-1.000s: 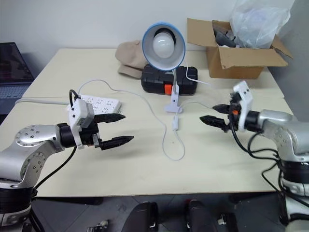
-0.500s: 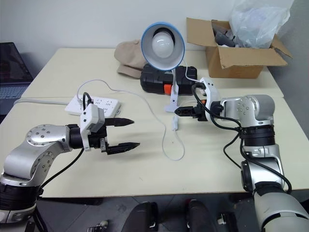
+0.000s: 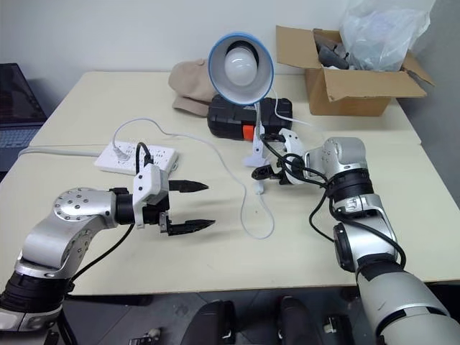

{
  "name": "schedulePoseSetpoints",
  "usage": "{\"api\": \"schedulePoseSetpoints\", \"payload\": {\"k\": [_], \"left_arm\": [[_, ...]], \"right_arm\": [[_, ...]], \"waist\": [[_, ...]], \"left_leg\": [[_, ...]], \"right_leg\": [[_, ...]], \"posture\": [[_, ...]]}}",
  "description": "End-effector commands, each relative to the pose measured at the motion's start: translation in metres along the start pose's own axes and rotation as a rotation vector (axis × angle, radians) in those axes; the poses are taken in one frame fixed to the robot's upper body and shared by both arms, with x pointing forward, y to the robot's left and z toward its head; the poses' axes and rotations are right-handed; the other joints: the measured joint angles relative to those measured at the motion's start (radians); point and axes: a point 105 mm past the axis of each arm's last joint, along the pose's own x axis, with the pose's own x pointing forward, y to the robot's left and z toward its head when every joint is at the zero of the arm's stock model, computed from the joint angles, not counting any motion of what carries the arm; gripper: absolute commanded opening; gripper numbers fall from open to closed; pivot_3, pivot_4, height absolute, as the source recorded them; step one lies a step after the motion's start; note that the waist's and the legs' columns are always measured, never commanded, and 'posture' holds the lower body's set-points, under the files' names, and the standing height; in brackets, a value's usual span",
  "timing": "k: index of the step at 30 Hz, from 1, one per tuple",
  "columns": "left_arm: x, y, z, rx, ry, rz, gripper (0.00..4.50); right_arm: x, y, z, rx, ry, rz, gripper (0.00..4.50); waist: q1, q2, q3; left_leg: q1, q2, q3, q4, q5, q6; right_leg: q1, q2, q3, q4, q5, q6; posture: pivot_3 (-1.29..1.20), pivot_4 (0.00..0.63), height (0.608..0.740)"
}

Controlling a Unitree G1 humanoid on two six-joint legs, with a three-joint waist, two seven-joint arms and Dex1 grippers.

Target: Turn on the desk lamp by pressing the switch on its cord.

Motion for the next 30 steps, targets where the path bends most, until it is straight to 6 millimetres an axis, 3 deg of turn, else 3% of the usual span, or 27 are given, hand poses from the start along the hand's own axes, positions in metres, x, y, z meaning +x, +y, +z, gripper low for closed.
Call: {"api": "schedulePoseSetpoints", "payload": {"k": [1, 28, 30], "left_arm": [[0.0, 0.0, 0.005, 0.043, -0.012, 0.011, 4.5], [0.002, 0.001, 0.003, 0.041, -0.019, 0.036, 4.5], [0.002, 0.001, 0.003, 0.039, -0.02, 0.038, 4.5]], "right_arm": [[0.001, 0.006, 0.014, -0.025, -0.038, 0.012, 4.47], [0.017, 0.014, 0.019, -0.025, -0.041, 0.026, 4.47], [0.017, 0.011, 0.019, -0.02, -0.047, 0.015, 4.09]], "waist": [[-0.002, 0.0, 0.0], [-0.007, 0.0, 0.0], [-0.007, 0.0, 0.0]], "left_leg": [[0.0, 0.0, 0.0, 0.0, 0.0, 0.0], [0.0, 0.0, 0.0, -0.001, 0.0, 0.0], [0.0, 0.0, 0.0, -0.001, 0.0, 0.0]], "right_leg": [[0.0, 0.0, 0.0, 0.0, 0.0, 0.0], [0.0, 0.0, 0.0, 0.0, 0.0, 0.0], [0.0, 0.0, 0.0, 0.0, 0.0, 0.0]], "posture": [[0.0, 0.15, 0.74], [0.0, 0.15, 0.74], [0.0, 0.15, 0.74]]}}
